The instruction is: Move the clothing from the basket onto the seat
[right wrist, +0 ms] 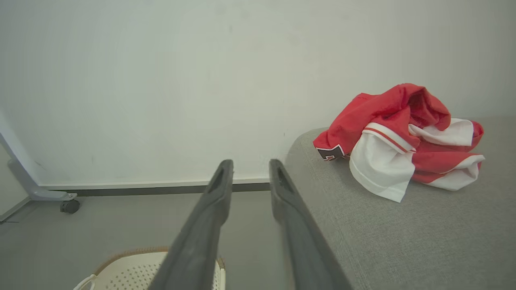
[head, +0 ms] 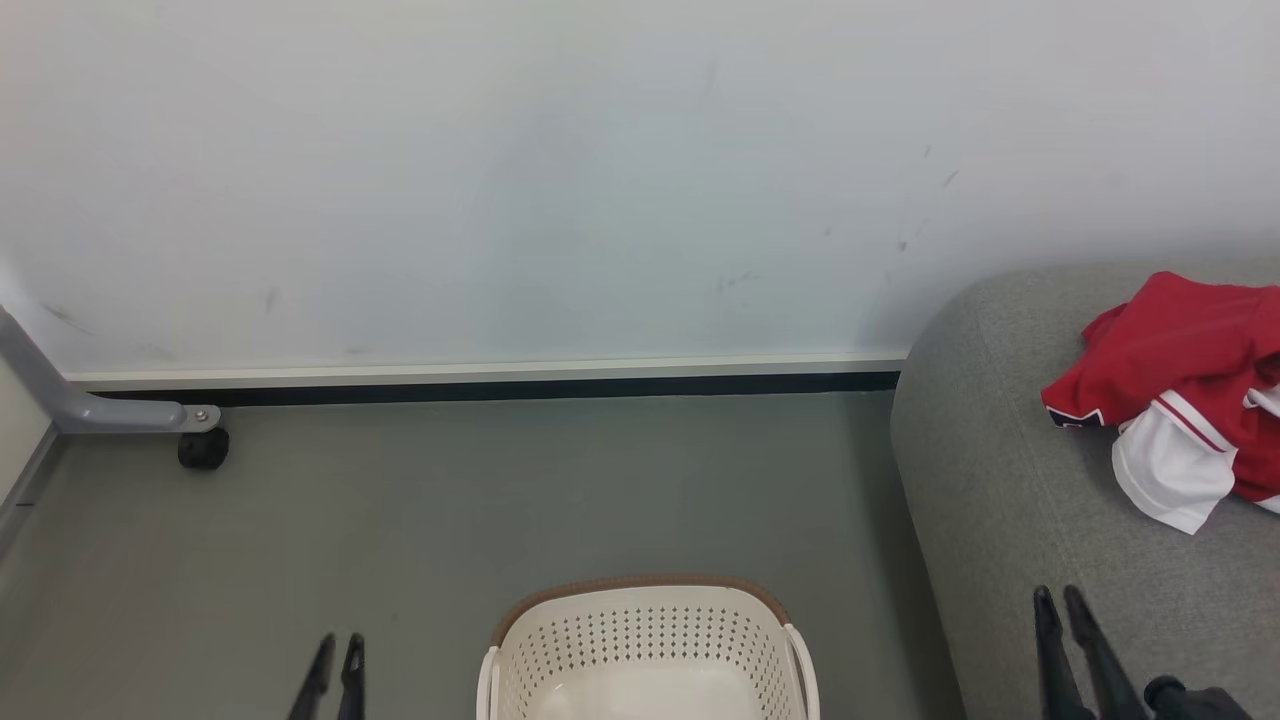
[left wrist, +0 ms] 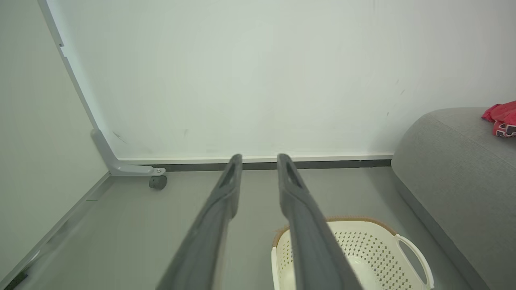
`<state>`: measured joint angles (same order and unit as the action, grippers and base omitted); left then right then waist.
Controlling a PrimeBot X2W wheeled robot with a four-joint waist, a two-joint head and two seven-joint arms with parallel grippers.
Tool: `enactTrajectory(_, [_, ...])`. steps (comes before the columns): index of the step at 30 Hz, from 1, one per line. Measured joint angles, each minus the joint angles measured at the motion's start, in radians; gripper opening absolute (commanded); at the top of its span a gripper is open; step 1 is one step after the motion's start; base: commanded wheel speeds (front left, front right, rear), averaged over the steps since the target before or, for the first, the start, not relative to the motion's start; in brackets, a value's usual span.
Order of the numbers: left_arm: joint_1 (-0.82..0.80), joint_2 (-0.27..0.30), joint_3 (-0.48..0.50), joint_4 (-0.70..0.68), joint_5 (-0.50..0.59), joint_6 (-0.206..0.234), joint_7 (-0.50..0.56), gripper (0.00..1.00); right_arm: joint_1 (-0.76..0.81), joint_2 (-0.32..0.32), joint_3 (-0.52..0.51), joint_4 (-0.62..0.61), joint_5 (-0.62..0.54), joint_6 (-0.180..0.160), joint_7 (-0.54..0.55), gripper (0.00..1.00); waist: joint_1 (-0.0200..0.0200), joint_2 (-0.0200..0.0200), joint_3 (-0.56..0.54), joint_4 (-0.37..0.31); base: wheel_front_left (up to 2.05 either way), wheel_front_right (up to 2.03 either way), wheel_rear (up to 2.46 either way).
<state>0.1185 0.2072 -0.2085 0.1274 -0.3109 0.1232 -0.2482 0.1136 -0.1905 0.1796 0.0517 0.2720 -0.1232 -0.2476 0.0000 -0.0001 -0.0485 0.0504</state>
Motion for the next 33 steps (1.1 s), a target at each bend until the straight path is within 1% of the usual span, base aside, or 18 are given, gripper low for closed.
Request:
enactTrajectory(6, [0.024, -0.020, -0.003, 0.045, -0.007, -0.002, 0.006, 0.00, 0.024, 0.023, 0.006, 0.050, 0.004, 0.002, 0.002, 0.00, 0.0000, 0.0001, 0.000, 0.000, 0.00, 0.00, 0.00])
enactTrajectory(9, [0.023, -0.022, 0.007, 0.047, -0.028, -0.009, 0.016, 0.00, 0.020, 0.025, -0.003, 0.053, 0.036, 0.010, 0.011, 0.00, 0.0000, 0.0001, 0.002, -0.002, 0.00, 0.00, 0.00])
enactTrajectory(13, [0.022, -0.028, 0.019, 0.054, -0.080, -0.019, 0.031, 0.00, 0.018, 0.030, -0.018, 0.061, 0.080, 0.018, 0.029, 0.00, 0.0000, 0.0001, 0.005, -0.005, 0.00, 0.00, 0.00])
enactTrajectory(18, [0.009, -0.036, 0.040, 0.061, -0.174, -0.036, 0.057, 0.00, 0.005, 0.039, -0.038, 0.074, 0.180, 0.033, 0.054, 0.00, 0.0000, 0.0002, 0.008, -0.008, 0.00, 0.00, 0.00])
enactTrajectory(33, [-0.021, -0.058, 0.086, 0.081, -0.378, -0.071, 0.116, 0.00, -0.027, 0.059, -0.089, 0.104, 0.387, 0.071, 0.115, 0.00, 0.0000, 0.0002, 0.015, -0.015, 0.00, 0.00, 0.00])
